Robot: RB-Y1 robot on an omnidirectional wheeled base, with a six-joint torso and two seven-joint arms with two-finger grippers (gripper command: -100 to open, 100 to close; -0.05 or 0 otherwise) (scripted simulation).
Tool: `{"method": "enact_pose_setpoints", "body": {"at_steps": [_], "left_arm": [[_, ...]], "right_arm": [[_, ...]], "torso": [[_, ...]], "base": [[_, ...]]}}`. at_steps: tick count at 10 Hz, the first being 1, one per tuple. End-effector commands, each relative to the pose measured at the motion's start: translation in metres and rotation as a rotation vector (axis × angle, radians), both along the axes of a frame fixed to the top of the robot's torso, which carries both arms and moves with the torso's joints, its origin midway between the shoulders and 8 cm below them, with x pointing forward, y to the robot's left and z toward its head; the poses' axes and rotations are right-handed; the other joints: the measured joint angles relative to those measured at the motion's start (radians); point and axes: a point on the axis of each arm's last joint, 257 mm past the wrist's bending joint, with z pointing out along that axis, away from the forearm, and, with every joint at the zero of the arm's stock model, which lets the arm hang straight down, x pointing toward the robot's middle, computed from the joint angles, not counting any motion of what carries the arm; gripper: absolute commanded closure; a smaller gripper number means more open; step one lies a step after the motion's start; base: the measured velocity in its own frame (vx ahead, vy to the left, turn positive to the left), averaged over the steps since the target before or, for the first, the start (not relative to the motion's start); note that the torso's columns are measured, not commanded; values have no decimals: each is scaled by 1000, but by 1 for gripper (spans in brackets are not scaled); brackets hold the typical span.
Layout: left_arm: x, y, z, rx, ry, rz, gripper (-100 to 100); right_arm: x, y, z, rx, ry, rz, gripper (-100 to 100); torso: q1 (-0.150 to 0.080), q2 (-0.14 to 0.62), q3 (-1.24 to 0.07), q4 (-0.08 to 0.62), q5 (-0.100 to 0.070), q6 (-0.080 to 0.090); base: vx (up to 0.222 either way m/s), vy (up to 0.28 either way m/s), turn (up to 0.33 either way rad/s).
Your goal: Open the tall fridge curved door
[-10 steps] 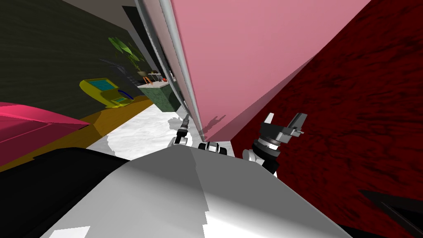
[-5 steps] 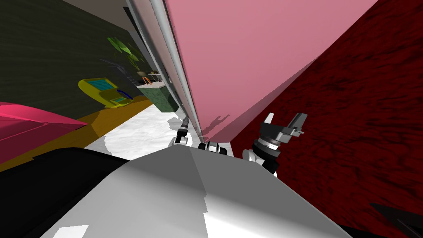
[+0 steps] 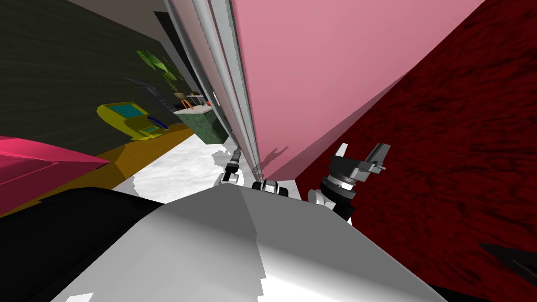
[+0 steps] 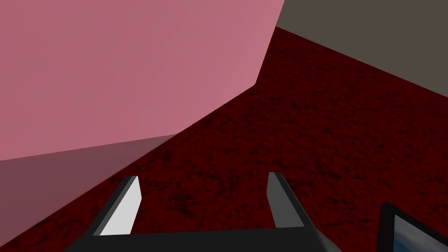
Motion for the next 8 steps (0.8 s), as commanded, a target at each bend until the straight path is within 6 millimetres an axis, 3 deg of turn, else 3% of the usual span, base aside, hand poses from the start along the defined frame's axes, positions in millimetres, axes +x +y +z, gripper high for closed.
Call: {"method": "enact_pose_setpoints", "body": {"at_steps": [1, 8], "left_arm": [[7, -7, 6, -5, -9, -37, 100], [19, -23, 7, -8, -3, -125, 100]], "right_arm": [[0, 0, 0, 0, 0, 0, 0], [0, 0, 0, 0, 0, 0, 0]], "torso": [[-6, -3, -2, -1, -1, 1], [-13, -8, -6, -1, -4, 4]], "base": [[4, 307, -75], [-43, 290, -94]]}}
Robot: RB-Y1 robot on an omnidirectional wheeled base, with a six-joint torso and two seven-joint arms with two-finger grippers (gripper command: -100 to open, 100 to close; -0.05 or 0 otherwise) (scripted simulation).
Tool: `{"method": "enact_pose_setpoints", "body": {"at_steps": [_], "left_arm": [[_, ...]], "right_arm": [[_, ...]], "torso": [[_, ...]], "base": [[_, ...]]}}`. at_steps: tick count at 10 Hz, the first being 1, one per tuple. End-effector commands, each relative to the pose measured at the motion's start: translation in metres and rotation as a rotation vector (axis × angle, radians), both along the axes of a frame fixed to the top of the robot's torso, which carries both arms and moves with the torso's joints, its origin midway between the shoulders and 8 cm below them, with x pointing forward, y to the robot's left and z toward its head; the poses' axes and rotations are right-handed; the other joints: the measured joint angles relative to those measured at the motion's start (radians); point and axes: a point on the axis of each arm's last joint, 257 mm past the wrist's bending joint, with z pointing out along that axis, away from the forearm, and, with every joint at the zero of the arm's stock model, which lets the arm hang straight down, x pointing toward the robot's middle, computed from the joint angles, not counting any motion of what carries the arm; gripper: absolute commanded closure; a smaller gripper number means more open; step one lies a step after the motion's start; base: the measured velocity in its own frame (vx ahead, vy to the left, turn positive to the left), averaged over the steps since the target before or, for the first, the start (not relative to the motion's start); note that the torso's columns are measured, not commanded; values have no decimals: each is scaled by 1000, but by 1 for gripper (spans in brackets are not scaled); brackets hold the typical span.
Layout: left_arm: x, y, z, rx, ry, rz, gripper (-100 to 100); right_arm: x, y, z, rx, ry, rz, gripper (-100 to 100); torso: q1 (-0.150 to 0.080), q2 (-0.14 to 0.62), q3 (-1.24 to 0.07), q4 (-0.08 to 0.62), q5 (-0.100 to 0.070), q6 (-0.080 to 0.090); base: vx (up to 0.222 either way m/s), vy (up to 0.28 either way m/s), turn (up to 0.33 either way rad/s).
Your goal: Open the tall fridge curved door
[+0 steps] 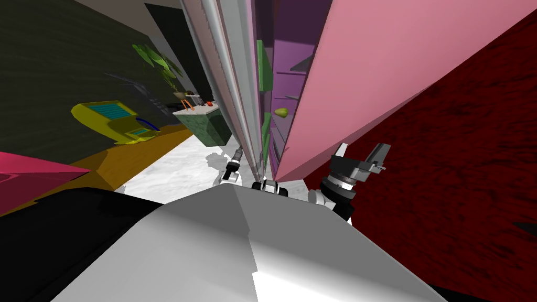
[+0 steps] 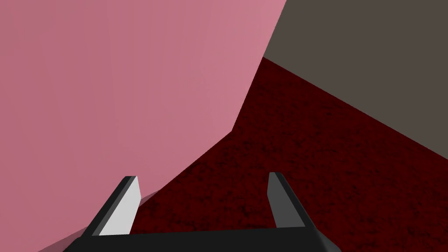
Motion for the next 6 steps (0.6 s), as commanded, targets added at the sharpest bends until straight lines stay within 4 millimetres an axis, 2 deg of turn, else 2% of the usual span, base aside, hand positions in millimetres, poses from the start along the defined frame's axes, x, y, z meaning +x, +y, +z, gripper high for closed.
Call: {"method": "enact_pose_setpoints", "body": {"at_steps": [1, 5, 6], "left_arm": [[9, -11, 6, -5, -8, -51, 100], [14, -18, 5, -5, -1, -93, 100], [12, -15, 5, 1, 0, -80, 100]], "right_arm": [[0, 0, 0, 0, 0, 0, 0], [0, 0, 0, 0, 0, 0, 0], [0, 0, 0, 0, 0, 0, 0]], "torso": [[2, 1, 1, 0, 0, 1], [-1, 8, 5, -1, 1, -3], [2, 10, 7, 0, 2, -4]], "base": [[-28, 322, -146], [-59, 290, -95], [-22, 148, -42]]}}
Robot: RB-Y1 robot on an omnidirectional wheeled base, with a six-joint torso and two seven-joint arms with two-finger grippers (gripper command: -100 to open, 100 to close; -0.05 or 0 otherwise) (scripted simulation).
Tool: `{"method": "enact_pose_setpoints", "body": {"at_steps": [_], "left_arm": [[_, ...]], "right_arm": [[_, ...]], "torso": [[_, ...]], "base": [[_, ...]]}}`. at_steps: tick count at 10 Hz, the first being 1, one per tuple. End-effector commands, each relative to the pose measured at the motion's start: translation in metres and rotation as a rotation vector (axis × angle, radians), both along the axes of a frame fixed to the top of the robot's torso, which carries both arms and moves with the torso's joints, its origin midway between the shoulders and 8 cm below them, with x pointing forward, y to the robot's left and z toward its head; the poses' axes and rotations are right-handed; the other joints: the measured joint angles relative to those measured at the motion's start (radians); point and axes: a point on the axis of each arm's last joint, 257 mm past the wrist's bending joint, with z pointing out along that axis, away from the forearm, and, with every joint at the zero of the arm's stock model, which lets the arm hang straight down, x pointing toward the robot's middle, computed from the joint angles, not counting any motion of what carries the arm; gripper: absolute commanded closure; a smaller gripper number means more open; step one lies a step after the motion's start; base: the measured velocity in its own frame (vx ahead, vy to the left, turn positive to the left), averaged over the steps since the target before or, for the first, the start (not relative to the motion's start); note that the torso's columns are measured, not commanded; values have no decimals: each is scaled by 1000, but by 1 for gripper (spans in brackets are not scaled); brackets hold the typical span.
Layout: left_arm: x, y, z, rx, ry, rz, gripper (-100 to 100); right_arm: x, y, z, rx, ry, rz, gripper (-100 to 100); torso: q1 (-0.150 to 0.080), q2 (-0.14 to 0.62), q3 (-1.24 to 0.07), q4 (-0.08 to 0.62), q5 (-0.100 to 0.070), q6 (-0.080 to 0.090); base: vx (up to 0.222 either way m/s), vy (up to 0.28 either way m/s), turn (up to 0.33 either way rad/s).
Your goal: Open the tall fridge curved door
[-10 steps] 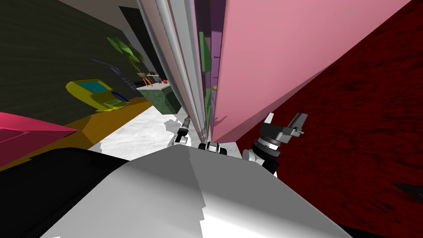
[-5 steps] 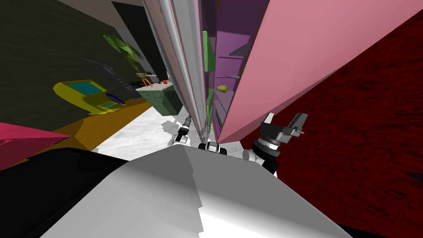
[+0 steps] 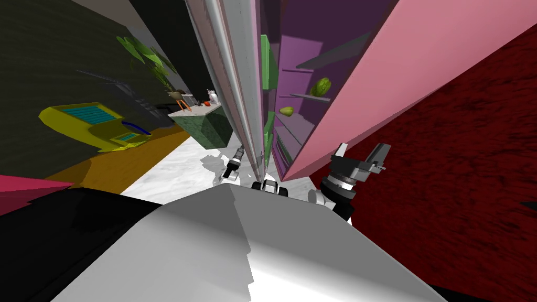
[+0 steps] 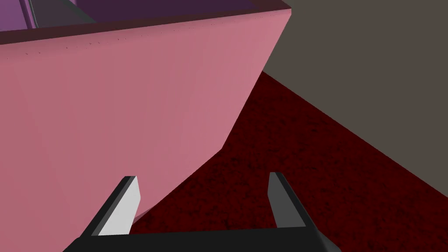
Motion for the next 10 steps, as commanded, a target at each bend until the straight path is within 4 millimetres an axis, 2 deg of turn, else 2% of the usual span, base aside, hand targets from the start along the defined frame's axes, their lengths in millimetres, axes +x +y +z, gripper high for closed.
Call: {"method": "enact_pose_setpoints", "body": {"at_steps": [1, 3, 7, 10], "left_arm": [[0, -6, 2, 2, -5, -24, 100], [-1, -11, 2, 1, -6, -47, 100], [-5, -28, 3, 0, -6, -115, 100], [-6, -34, 2, -1, -6, -138, 100]], "right_arm": [[0, 0, 0, 0, 0, 0, 0], [0, 0, 0, 0, 0, 0, 0], [0, 0, 0, 0, 0, 0, 0], [0, 0, 0, 0, 0, 0, 0]], "torso": [[-6, 1, 1, -1, 0, -3], [7, -9, -5, 1, 0, 5], [-6, -3, -1, -1, -1, 4], [-9, 3, 2, -2, -1, 5]], "base": [[42, 218, -97], [47, 332, -108], [28, 362, -89], [18, 249, -89]]}}
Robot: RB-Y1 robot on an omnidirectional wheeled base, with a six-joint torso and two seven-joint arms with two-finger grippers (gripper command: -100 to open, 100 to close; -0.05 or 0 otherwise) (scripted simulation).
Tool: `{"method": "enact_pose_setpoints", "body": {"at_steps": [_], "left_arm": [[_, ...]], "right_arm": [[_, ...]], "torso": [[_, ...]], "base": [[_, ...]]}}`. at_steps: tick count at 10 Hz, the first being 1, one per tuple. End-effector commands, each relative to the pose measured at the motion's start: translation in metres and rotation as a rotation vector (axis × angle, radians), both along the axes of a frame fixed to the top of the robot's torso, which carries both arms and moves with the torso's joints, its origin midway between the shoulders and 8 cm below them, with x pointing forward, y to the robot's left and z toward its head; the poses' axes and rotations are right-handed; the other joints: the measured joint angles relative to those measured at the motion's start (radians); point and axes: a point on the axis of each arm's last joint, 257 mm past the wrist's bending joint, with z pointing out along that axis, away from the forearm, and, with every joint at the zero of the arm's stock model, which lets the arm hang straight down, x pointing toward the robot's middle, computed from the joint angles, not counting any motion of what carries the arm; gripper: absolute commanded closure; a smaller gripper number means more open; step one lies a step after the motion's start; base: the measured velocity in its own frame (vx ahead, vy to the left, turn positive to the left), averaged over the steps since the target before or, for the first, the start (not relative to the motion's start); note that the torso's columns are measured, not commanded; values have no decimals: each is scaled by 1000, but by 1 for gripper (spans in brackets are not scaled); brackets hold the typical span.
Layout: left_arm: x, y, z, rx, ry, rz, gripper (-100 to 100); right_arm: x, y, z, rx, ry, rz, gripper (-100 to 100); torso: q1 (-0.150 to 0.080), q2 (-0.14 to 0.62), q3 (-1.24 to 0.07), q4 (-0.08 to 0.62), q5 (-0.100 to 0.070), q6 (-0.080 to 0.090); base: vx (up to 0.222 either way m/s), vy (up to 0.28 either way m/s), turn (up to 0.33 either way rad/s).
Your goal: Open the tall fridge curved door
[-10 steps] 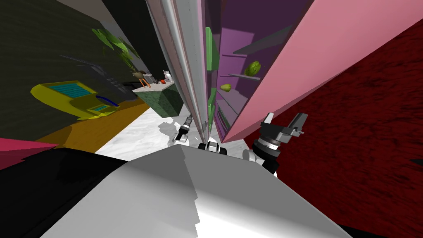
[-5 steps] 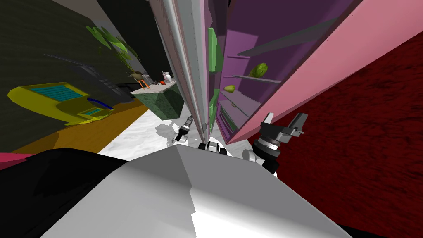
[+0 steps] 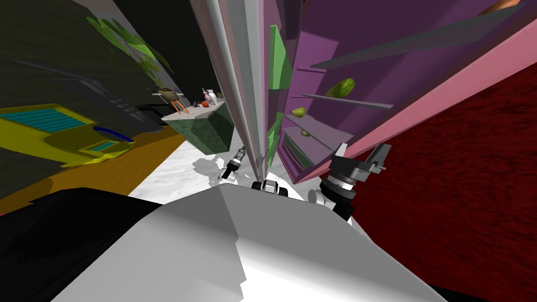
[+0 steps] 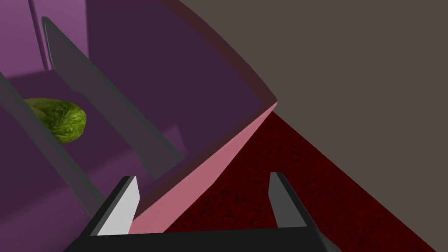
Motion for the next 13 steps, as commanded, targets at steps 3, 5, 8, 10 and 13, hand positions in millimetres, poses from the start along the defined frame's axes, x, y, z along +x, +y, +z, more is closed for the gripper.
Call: {"method": "enact_pose_setpoints", "body": {"at_steps": [3, 5, 8, 10, 13], "left_arm": [[-5, -20, -2, -10, 3, -70, 100], [-7, -26, -3, -11, 5, -92, 100], [-9, -31, -3, -13, 8, -115, 100], [-4, -18, 2, -2, 2, -93, 100], [-11, -30, 1, 1, 1, -140, 100]], "right_arm": [[0, 0, 0, 0, 0, 0, 0], [0, 0, 0, 0, 0, 0, 0], [0, 0, 0, 0, 0, 0, 0], [0, 0, 0, 0, 0, 0, 0], [0, 0, 0, 0, 0, 0, 0]], "torso": [[-5, 5, 4, -1, 1, -1], [-9, 9, 6, -1, 0, -1], [-8, 14, 9, 0, 1, 1], [-15, 15, 10, 1, -2, -2], [6, 4, 3, 3, 0, -4]], "base": [[32, 273, -87], [24, 246, -123], [51, 270, -71], [22, 91, 2], [48, 206, -63]]}}
